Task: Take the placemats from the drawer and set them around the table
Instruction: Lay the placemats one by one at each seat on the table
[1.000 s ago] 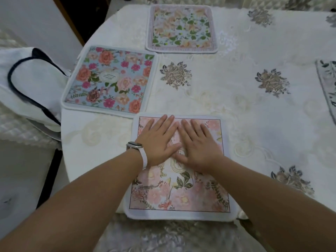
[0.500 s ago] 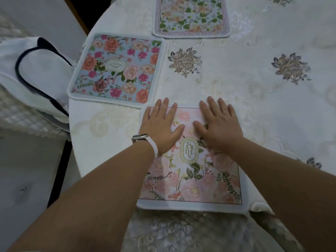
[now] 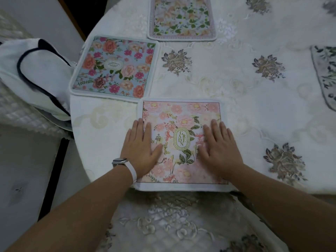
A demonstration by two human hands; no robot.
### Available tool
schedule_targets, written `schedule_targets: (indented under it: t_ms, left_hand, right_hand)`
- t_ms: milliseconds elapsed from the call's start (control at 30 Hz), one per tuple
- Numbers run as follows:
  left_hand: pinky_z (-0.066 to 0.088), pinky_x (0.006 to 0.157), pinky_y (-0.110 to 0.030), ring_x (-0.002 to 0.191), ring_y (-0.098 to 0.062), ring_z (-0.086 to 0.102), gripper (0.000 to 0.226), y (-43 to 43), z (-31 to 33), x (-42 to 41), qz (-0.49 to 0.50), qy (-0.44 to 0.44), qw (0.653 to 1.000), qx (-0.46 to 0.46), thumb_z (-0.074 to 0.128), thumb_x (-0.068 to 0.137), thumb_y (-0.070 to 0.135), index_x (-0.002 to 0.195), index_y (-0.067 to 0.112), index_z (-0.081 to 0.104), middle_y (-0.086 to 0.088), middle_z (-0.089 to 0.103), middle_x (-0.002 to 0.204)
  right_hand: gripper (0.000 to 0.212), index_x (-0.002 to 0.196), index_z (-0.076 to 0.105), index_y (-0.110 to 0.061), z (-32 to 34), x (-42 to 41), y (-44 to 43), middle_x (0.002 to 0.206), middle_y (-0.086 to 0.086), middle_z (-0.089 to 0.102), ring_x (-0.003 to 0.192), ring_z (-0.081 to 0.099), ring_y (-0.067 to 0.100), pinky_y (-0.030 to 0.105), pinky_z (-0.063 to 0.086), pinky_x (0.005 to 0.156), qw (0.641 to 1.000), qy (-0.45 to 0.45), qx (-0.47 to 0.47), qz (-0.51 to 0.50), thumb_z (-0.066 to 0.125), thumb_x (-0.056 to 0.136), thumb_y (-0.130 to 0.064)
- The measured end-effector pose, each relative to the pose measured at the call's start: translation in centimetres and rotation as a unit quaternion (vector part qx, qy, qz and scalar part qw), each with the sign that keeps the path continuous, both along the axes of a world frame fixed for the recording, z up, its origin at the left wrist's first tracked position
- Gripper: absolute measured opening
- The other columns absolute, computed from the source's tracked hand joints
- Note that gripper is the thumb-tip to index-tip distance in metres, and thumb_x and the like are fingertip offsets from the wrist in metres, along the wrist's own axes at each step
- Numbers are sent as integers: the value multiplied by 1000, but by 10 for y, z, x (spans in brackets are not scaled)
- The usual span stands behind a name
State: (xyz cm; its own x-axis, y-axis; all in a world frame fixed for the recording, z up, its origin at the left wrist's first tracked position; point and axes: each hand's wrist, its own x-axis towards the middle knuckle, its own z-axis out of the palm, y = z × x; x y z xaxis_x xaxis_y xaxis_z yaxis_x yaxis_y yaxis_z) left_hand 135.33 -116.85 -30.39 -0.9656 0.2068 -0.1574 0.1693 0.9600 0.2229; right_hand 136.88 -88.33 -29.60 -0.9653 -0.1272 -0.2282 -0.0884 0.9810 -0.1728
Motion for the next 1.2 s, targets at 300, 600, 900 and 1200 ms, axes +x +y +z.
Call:
schedule_targets:
  t_ms: [300,600,900,1200]
  left_hand:
    - [0,122,-51,151,-30,-17,102,7,-1,35,-145,-16,989,-33,20,80,90,157,27,-3,-12,-10,165]
    - [4,120,-57,152,-30,-10,104,31,-1,59,-156,-12,987,-21,22,76,94,156,30,10,-9,-4,166]
    - [-14,118,-40,144,-19,-35,91,6,0,75,-142,-40,988,-45,4,80,89,144,37,-34,-2,-35,157]
    - [7,121,-44,151,-14,-7,84,-50,24,65,-155,-83,981,-79,10,85,80,156,35,-3,9,-15,161]
  right_hand:
    - [79,157,6,-26,2,40,-24,164,11,-5,150,-10,34,50,-4,120,999,-14,33,12,15,92,-70]
    - [79,156,6,-37,4,60,-44,164,6,-1,150,-8,32,58,-1,118,992,-16,34,121,12,90,-79]
    - [86,155,-4,-34,9,68,6,162,3,-17,148,-19,25,44,-4,119,992,-57,53,104,6,85,-83]
    - [75,157,10,-24,48,72,103,165,5,0,151,7,27,44,15,120,984,-164,61,-18,39,97,-58]
